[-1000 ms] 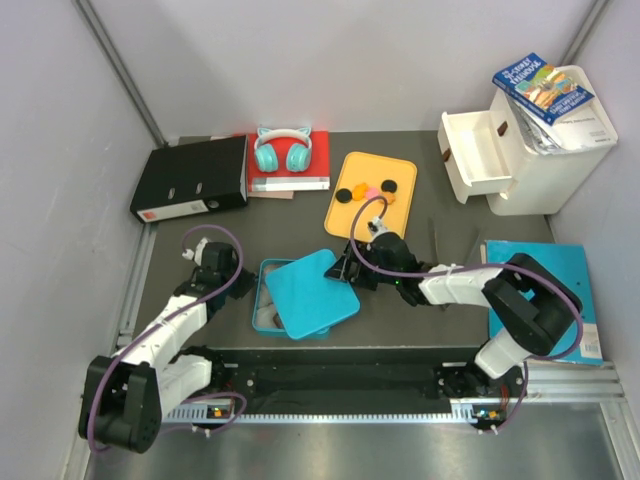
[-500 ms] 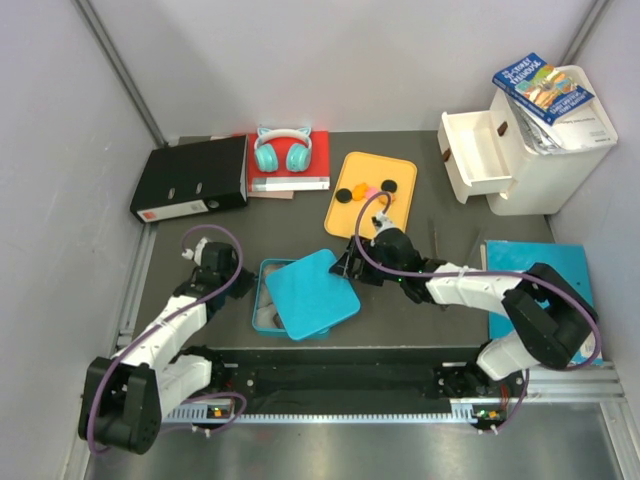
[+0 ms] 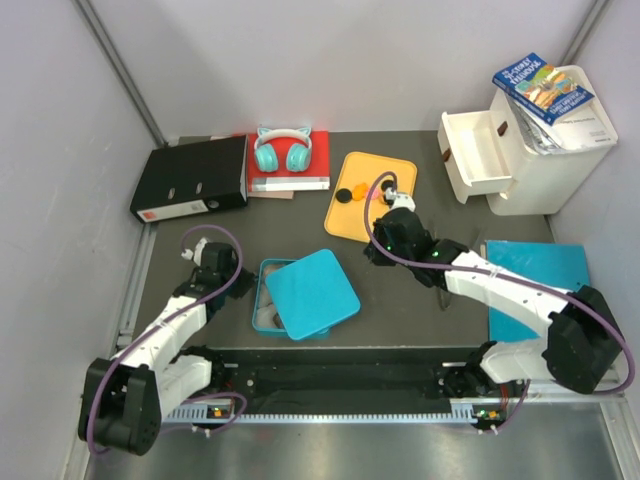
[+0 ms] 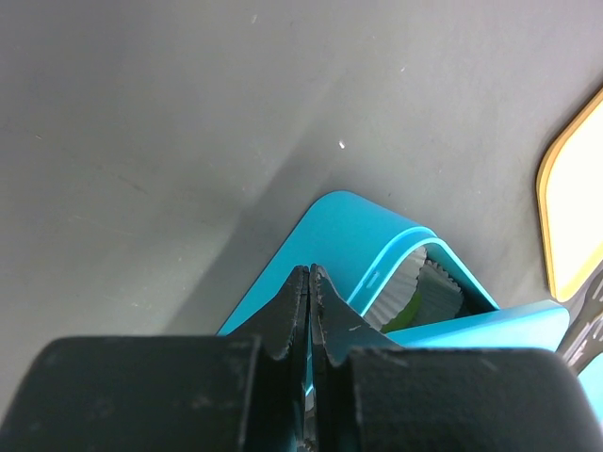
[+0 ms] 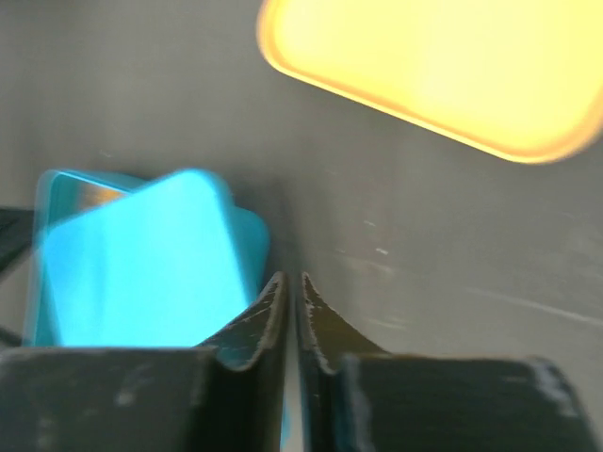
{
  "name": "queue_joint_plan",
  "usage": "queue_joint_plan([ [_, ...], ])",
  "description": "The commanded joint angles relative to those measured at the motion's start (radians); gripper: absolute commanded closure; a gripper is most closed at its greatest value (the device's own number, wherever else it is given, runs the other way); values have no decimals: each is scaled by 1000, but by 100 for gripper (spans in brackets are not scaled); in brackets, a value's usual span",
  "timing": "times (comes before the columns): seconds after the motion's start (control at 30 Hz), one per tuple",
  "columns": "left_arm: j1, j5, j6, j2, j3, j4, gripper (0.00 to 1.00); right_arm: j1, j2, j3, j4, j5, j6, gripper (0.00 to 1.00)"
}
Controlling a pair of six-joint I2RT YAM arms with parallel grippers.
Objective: Pack the cookies
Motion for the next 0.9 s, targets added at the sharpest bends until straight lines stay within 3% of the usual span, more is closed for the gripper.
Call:
queue_joint_plan([
  [0.0, 1, -21, 10, -18, 11, 8, 96, -4, 24, 67, -245, 120, -122, 100],
  [0.87, 0, -5, 7, -33, -37, -7, 98, 186, 201, 93, -211, -29, -103, 100],
])
